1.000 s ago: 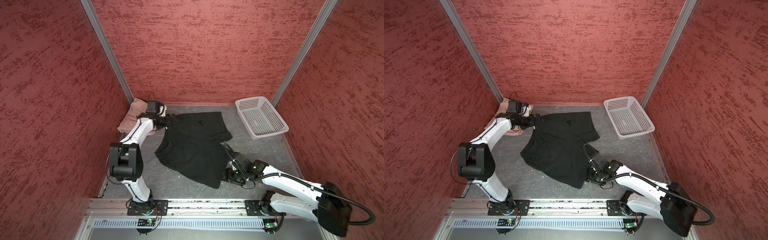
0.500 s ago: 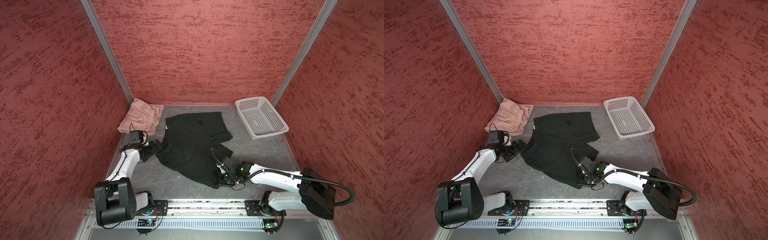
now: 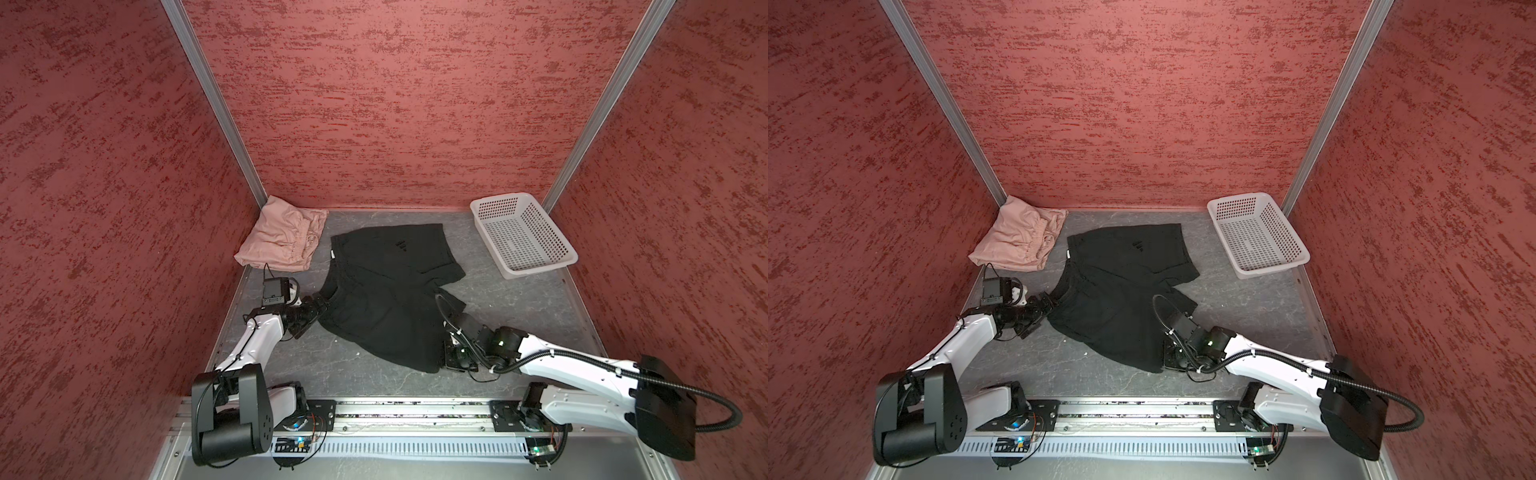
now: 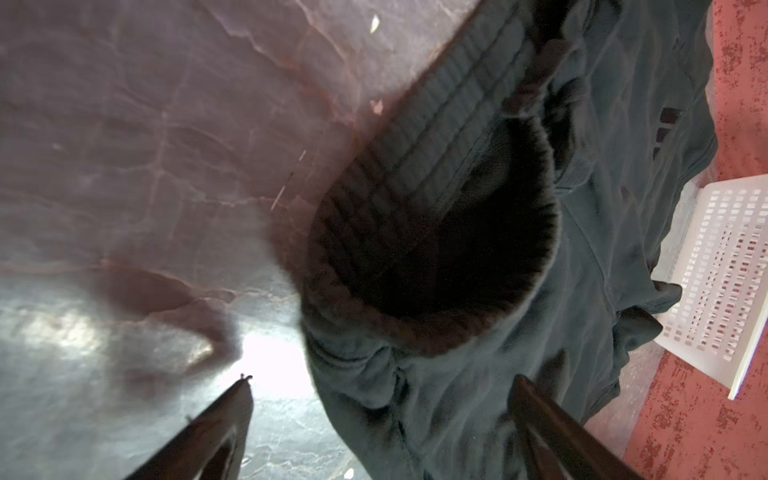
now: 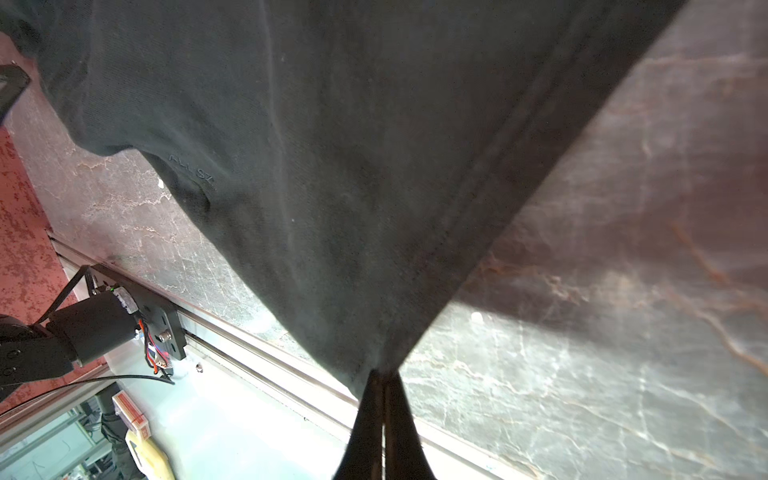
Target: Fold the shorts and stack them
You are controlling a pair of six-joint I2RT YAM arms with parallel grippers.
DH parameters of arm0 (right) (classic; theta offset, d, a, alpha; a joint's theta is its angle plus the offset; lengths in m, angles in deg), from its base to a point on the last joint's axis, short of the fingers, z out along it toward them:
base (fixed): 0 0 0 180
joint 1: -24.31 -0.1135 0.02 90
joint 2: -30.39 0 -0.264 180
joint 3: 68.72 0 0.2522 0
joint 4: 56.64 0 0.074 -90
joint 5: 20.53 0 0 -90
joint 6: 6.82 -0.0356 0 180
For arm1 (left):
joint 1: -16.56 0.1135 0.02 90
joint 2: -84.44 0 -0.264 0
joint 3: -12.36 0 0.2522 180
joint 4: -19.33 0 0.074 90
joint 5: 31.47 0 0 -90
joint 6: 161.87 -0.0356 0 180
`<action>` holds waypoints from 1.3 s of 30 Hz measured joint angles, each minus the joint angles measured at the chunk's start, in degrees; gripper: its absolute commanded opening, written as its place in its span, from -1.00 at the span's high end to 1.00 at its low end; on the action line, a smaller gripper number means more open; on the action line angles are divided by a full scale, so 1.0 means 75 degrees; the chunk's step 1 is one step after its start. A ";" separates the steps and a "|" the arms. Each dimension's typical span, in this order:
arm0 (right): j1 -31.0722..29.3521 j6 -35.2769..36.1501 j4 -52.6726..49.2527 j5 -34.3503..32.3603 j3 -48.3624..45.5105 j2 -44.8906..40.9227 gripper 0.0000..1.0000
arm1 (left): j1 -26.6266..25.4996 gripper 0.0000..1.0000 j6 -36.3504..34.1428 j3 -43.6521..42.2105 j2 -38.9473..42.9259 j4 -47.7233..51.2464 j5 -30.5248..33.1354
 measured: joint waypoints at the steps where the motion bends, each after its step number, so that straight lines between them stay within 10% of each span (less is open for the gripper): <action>1: 0.0000 -0.0020 -0.0067 -0.0012 -0.0012 -0.0044 1.00 | 0.0000 -0.68 0.0038 -0.0055 -0.0003 -0.0102 -0.0015; 21: 0.0009 -0.0259 -0.0769 -0.0428 -0.0009 -0.1070 1.00 | -0.0169 -0.74 0.0256 0.0029 -0.1064 -0.1609 0.0210; 32: 0.0087 -0.0338 -0.1008 -0.0627 -0.0006 -0.1332 1.00 | -0.0548 0.98 0.0501 0.0061 -0.1757 -0.2124 0.0306; 39: 0.0318 -0.0169 -0.1376 -0.0761 0.0082 -0.1472 1.00 | -0.0592 1.00 0.0571 0.0076 -0.0119 -0.0988 0.0291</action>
